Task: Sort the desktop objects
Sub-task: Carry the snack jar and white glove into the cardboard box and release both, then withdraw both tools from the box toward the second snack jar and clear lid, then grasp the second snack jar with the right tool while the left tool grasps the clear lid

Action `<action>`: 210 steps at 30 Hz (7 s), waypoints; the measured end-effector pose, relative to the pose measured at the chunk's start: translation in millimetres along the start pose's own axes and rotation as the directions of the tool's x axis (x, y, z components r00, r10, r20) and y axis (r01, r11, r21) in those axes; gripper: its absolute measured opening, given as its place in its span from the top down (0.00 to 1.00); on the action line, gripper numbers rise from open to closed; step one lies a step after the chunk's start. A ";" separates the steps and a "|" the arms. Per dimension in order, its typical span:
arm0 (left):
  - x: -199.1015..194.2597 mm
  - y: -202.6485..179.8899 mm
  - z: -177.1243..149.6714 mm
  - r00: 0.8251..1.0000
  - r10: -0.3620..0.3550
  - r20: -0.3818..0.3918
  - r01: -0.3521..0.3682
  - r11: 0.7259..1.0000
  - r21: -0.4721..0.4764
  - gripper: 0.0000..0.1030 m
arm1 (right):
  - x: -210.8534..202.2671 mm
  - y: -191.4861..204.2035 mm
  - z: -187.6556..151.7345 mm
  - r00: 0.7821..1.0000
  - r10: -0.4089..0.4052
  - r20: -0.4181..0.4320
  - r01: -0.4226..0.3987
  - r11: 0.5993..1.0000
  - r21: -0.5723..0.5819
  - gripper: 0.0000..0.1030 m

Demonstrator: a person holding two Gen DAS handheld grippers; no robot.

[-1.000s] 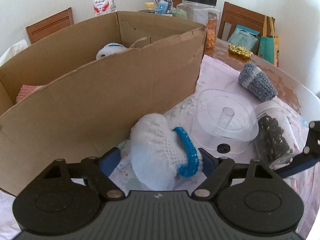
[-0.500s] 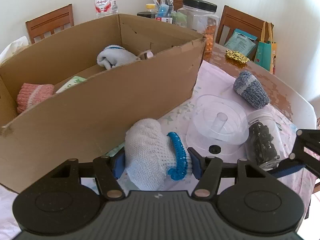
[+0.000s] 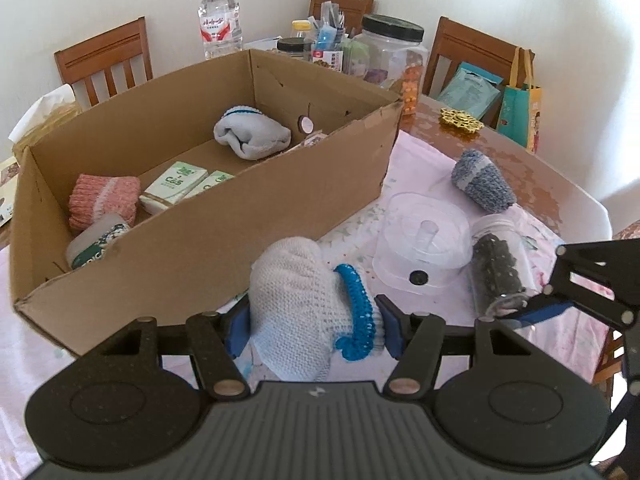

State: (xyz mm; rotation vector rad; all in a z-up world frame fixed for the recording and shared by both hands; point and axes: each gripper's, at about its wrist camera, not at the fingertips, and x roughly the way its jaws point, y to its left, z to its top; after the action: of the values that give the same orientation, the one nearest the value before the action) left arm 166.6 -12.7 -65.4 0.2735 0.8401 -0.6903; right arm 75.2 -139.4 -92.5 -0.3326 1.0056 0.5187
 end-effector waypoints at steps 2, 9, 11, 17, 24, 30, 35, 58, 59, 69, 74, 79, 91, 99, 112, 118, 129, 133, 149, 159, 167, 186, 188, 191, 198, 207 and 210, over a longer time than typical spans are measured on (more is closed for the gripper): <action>-5.9 0.5 -0.9 1.000 -0.002 0.002 0.002 1.000 0.005 0.40 | -1.6 2.0 0.7 1.000 -0.010 -0.007 0.009 1.000 -0.009 0.08; -29.1 5.4 -0.1 1.000 -0.018 0.010 0.018 1.000 0.003 0.40 | -18.3 5.0 12.4 1.000 -0.008 0.008 0.008 1.000 -0.024 0.08; -36.0 6.7 0.8 1.000 -0.016 0.014 0.016 1.000 0.007 0.40 | -23.6 3.8 17.5 1.000 -0.011 0.015 0.012 0.999 -0.031 0.08; -55.1 8.5 7.8 1.000 -0.011 0.021 0.011 1.000 0.020 0.40 | -40.7 -4.6 34.9 0.998 -0.018 0.066 0.021 0.999 -0.047 0.08; -74.1 4.8 25.7 0.998 0.032 0.052 -0.032 0.999 0.004 0.40 | -58.1 -22.2 52.7 0.990 -0.004 0.142 0.017 0.996 -0.093 0.08; -82.2 1.3 41.1 0.994 0.085 0.066 -0.083 0.996 -0.031 0.40 | -71.2 -38.3 67.6 0.982 0.016 0.189 0.013 0.989 -0.147 0.08; -83.9 5.7 53.9 0.992 0.106 0.066 -0.104 0.994 -0.037 0.40 | -79.2 -49.7 78.5 0.975 0.011 0.222 0.026 0.987 -0.161 0.08; -45.9 62.9 123.9 0.994 0.055 0.099 -0.060 0.997 0.054 0.39 | -60.0 -101.3 159.4 0.960 -0.105 0.261 0.126 0.990 -0.065 0.08; -43.7 65.9 125.1 0.994 0.053 0.098 -0.059 0.997 0.054 0.39 | -57.4 -103.1 162.5 0.960 -0.107 0.260 0.127 0.990 -0.064 0.08; -21.5 91.7 136.9 0.996 0.036 0.086 -0.041 0.998 0.053 0.39 | -31.8 -117.8 183.9 0.967 -0.121 0.225 0.135 0.990 -0.048 0.08; -9.9 98.9 140.2 0.997 0.030 0.076 -0.034 0.998 0.052 0.39 | -19.6 -121.4 189.1 0.967 -0.149 0.205 0.162 0.986 -0.048 0.06; 2.4 103.1 142.1 0.998 0.021 0.061 -0.024 0.998 0.052 0.39 | -19.2 -122.7 184.8 0.967 -0.153 0.206 0.165 0.986 -0.041 0.03; 19.5 104.8 146.6 0.999 0.010 0.042 -0.013 0.998 0.068 0.39 | -21.5 -125.5 173.0 0.966 -0.173 0.191 0.178 0.984 -0.010 0.01; 27.2 113.1 152.6 0.998 0.050 0.045 -0.052 0.998 0.047 0.18 | -25.8 -123.3 169.4 0.965 -0.184 0.189 0.187 0.982 0.000 0.01; 12.8 112.4 143.3 0.999 0.020 0.030 -0.020 1.000 0.007 0.13 | -34.7 -117.9 154.9 0.963 -0.195 0.185 0.195 0.981 0.020 0.01; -2.4 96.4 136.9 0.998 0.052 0.026 -0.053 0.998 0.047 0.13 | -42.5 -116.5 138.8 0.962 -0.205 0.179 0.200 0.979 0.045 0.00; -35.1 66.6 116.1 0.998 0.044 0.036 -0.046 0.998 0.050 0.07 | -54.2 -108.6 93.2 0.969 -0.197 0.153 0.180 0.977 0.117 0.00; -40.4 54.9 103.0 0.999 0.036 0.032 -0.038 0.999 0.033 0.07 | -56.5 -103.7 75.9 0.972 -0.186 0.142 0.165 0.976 0.144 0.00; -44.2 -1.2 61.4 0.998 0.049 0.027 -0.050 0.998 0.046 0.07 | -48.9 -89.5 21.1 0.984 -0.153 0.090 0.130 0.967 0.217 0.00; -30.1 -20.5 36.6 0.997 0.069 -0.024 -0.069 0.998 0.011 0.07 | -41.4 -89.0 5.0 0.989 -0.129 0.077 0.108 0.967 0.230 0.00; -13.3 -22.4 23.3 0.995 0.075 -0.061 -0.078 0.996 -0.046 0.07 | -27.3 -95.0 -0.5 0.993 -0.094 0.069 0.074 0.967 0.244 0.00; -0.5 -18.2 13.2 0.993 0.077 -0.091 -0.085 0.992 -0.094 0.07 | -7.5 -93.8 1.5 0.999 -0.024 0.026 0.019 0.983 0.184 0.00; 0.3 -17.9 13.6 0.993 0.072 -0.090 -0.080 0.993 -0.091 0.07 | -10.9 -91.3 -1.9 1.000 -0.016 0.019 0.012 0.981 0.196 0.00; 2.0 -19.9 15.2 0.994 0.059 -0.087 -0.065 0.995 -0.075 0.07 | -14.7 -88.1 -6.7 1.000 -0.005 0.016 0.002 0.976 0.216 0.00; 11.7 -32.8 24.6 0.998 0.005 -0.068 -0.005 1.000 0.001 0.07 | -16.8 -82.1 -13.8 0.999 -0.030 0.016 0.025 0.971 0.238 0.00; 41.7 -55.7 37.0 0.997 -0.061 -0.046 0.065 0.994 0.093 0.07 | -18.0 -82.9 -18.1 0.999 -0.040 0.027 0.031 0.957 0.287 0.00; 53.4 -60.9 39.3 0.997 -0.063 -0.053 0.069 0.992 0.110 0.07 | -18.2 -83.3 -18.7 0.999 -0.043 0.031 0.032 0.951 0.307 0.00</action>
State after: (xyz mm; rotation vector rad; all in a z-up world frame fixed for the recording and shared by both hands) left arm 174.7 -101.5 -77.9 0.3658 0.8619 -0.7965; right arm 100.3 -222.6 -83.7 -0.0642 1.0242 0.3260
